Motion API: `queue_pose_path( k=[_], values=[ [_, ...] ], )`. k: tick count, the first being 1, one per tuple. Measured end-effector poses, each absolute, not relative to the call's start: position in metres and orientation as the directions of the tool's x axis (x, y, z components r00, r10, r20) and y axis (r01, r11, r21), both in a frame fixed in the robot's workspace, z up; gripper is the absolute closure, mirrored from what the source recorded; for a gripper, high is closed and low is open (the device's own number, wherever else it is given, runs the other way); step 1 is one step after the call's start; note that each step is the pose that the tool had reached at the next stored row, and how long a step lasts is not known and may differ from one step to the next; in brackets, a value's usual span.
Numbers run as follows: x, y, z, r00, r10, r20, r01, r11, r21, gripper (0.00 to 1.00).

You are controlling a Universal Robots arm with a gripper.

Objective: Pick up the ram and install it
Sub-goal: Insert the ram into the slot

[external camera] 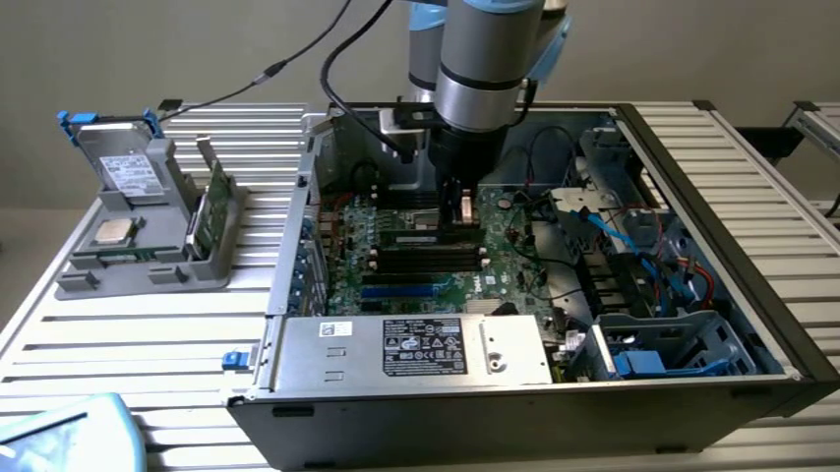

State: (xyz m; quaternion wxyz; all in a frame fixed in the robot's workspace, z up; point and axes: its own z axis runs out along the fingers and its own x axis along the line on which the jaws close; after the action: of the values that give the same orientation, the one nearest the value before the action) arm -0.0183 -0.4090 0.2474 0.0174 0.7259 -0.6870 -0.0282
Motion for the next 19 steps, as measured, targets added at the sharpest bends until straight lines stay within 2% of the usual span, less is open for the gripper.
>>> queue_pose_path(
  k=[7,19],
  values=[
    [-0.019,-0.409,0.235,0.054,-0.998,-0.015,-0.996,-0.055,0.064,0.86],
    [-0.020,-0.409,0.227,0.055,-0.998,0.017,-0.996,-0.053,0.070,0.86]
  ],
)
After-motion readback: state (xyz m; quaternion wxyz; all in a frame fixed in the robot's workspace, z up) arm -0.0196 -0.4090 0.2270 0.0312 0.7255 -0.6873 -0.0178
